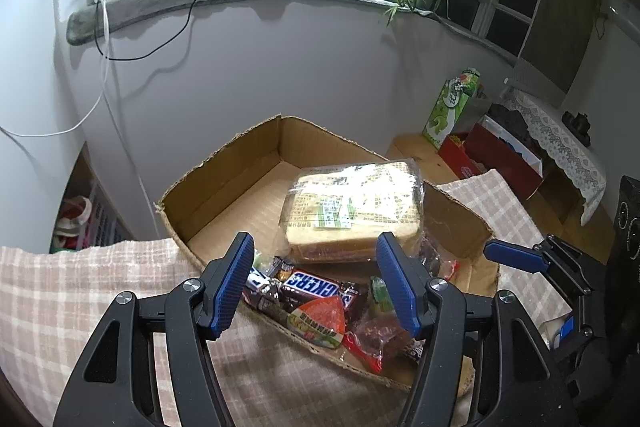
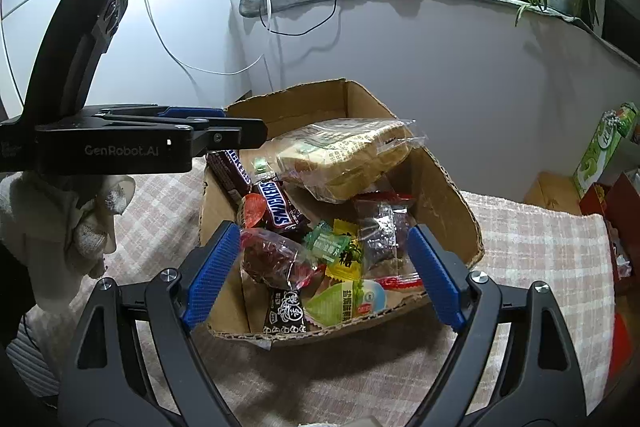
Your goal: Organize snacks
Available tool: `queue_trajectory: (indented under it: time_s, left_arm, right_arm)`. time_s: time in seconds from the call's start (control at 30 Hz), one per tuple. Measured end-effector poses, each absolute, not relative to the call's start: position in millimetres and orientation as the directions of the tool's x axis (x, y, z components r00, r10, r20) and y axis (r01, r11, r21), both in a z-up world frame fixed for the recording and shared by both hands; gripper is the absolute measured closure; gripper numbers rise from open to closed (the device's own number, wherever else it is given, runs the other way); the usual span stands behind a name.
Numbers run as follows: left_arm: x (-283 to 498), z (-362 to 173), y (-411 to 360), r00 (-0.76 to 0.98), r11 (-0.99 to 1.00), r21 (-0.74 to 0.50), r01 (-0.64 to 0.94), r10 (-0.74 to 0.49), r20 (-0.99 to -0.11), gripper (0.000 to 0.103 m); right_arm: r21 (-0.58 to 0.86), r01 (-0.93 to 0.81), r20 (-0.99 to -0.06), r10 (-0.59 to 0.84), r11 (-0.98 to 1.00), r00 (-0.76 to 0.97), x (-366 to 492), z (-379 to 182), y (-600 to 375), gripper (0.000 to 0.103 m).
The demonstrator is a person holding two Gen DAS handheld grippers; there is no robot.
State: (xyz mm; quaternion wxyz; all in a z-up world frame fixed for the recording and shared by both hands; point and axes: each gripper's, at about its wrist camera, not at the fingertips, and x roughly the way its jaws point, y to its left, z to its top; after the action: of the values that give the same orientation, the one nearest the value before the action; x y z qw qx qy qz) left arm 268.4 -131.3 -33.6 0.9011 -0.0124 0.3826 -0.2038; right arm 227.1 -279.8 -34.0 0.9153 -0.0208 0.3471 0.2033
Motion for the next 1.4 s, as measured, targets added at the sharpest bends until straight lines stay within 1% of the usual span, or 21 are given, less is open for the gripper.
queue_trajectory:
  time_s: [0.17,0.27,0.5,0.9,0.97,1.03,1.17,1.2,1.23,1.3,1.4]
  left_arm:
    - [256.7,-26.4,-126.7,0.634,0.916,-0.185,0.357,-0.383,-0.672,0.04]
    - [248.7,-22.4,-123.9,0.64,0.915,-0.188,0.356,-0.386,-0.664,0.037]
    - [225.8,-16.5,-112.3,0.658,0.919,-0.2,0.34,-0.385,-0.647,0.037]
    - [160.8,-5.5,-84.6,0.73,0.937,-0.208,0.281,-0.35,-0.588,0.037]
    - [150.7,-4.5,-82.8,0.738,0.94,-0.208,0.272,-0.342,-0.582,0.034]
    - [139.9,-3.4,-80.7,0.749,0.943,-0.208,0.259,-0.332,-0.574,0.026]
    - [125.2,-2.7,-77.0,0.763,0.951,-0.205,0.23,-0.307,-0.568,0.023]
    - [121.9,-3.1,-75.7,0.765,0.953,-0.207,0.223,-0.303,-0.569,0.023]
    - [119.7,-4.0,-75.3,0.765,0.954,-0.208,0.218,-0.299,-0.571,0.022]
    - [116.3,-5.9,-73.9,0.763,0.956,-0.206,0.209,-0.291,-0.578,0.022]
    - [110.9,-8.4,-72.7,0.76,0.959,-0.202,0.2,-0.282,-0.586,0.022]
  right_arm:
    - [0.101,-0.375,-0.64,0.349,0.921,0.685,218.8,-30.3,-279.5,0.015]
    - [0.095,-0.37,-0.631,0.344,0.924,0.695,209.2,-25.5,-278.7,0.015]
    - [0.08,-0.355,-0.622,0.325,0.932,0.713,190.6,-17.6,-274.7,0.015]
    - [0.078,-0.297,-0.563,0.287,0.952,0.775,143.5,3.8,-272.1,0.015]
    - [0.086,-0.28,-0.553,0.28,0.956,0.785,135.5,6.0,-272.2,0.015]
    - [0.095,-0.264,-0.547,0.272,0.96,0.792,129.3,7.8,-273.0,0.015]
    - [0.097,-0.239,-0.539,0.253,0.966,0.804,116.5,10.7,-272.6,0.015]
    - [0.097,-0.231,-0.536,0.247,0.968,0.808,113.1,11.4,-273.1,0.012]
    - [0.097,-0.224,-0.533,0.241,0.97,0.811,110.2,11.8,-273.7,0.006]
    - [0.1,-0.203,-0.518,0.225,0.974,0.825,103.7,13.2,-276.3,0.0]
    - [0.087,-0.179,-0.505,0.198,0.98,0.84,98.1,14.8,-279.2,0.0]
